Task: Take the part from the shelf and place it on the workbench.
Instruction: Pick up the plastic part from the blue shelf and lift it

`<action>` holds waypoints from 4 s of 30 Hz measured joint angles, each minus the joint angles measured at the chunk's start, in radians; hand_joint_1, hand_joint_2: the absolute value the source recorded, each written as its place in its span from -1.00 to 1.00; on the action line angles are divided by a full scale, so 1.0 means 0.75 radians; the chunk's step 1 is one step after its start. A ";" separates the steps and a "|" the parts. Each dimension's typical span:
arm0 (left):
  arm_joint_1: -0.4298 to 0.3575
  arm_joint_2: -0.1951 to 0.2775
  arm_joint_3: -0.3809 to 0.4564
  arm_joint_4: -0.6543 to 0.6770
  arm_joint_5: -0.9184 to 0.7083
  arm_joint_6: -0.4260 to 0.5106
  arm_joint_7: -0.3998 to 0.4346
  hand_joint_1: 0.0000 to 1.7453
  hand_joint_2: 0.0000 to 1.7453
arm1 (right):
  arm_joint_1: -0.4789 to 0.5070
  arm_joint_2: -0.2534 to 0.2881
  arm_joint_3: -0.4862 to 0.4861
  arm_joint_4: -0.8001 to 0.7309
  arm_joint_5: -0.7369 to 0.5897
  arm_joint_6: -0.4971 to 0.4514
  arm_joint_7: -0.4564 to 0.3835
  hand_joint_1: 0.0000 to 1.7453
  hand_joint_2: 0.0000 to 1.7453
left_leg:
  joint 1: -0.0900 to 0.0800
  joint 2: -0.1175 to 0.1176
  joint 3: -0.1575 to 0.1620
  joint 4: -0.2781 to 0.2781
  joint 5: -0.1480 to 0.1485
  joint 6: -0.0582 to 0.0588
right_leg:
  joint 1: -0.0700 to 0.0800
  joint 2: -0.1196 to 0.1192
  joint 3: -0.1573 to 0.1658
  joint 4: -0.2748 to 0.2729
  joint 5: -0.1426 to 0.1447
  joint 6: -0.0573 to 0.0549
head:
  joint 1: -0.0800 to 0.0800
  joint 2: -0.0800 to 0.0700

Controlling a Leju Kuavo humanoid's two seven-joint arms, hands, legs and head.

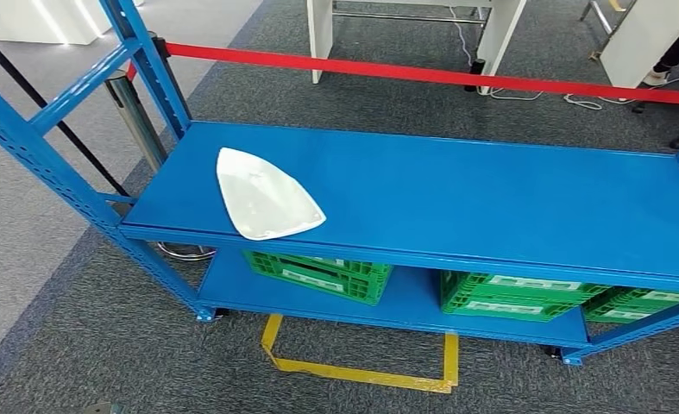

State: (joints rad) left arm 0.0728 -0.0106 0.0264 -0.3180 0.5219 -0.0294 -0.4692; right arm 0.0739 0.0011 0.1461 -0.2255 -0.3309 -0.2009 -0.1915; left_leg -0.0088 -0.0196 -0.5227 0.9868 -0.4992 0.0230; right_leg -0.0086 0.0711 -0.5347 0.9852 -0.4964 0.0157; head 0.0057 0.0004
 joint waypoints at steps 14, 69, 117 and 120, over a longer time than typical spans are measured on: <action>0.009 -0.125 0.393 -0.345 -0.158 -0.214 -0.078 -1.00 1.00 | -0.027 0.000 0.123 0.070 -0.081 -0.063 -0.037 -1.00 1.00 | 0.000 0.000 0.000 0.000 0.000 0.000 | 0.000 0.000 0.000 0.000 0.000 0.000 | 0.000 0.000; 0.210 -0.180 -0.131 -1.914 -1.409 0.090 -0.071 -1.00 1.00 | -0.083 -0.001 0.542 0.140 -0.276 -0.094 -0.009 -1.00 1.00 | 0.000 0.000 0.000 0.001 0.001 0.000 | 0.000 0.000 0.000 0.000 0.001 0.001 | 0.000 0.000; -0.563 -0.188 -0.311 -1.069 -2.380 0.196 0.892 -1.00 1.00 | -0.159 -0.024 0.850 0.140 -0.196 -0.024 0.126 -1.00 1.00 | 0.000 0.000 0.000 0.003 0.002 0.000 | -0.001 0.000 0.000 0.001 0.003 0.001 | 0.000 0.000; -0.585 -0.209 -0.312 -1.033 -2.354 0.187 0.892 -1.00 1.00 | -0.162 -0.024 0.854 0.140 -0.196 -0.025 0.128 -1.00 1.00 | 0.000 0.000 0.000 0.003 0.002 0.001 | -0.001 0.000 0.000 0.001 0.003 0.001 | 0.000 0.000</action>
State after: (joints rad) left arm -0.3663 -0.1674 -0.2076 -1.0928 -1.2436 0.1109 0.1996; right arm -0.0478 -0.0172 0.7862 -0.1208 -0.4782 -0.2199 -0.0956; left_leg -0.0091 -0.0198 -0.5229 0.9890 -0.4974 0.0234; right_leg -0.0090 0.0712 -0.5349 0.9858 -0.4942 0.0165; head 0.0057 0.0004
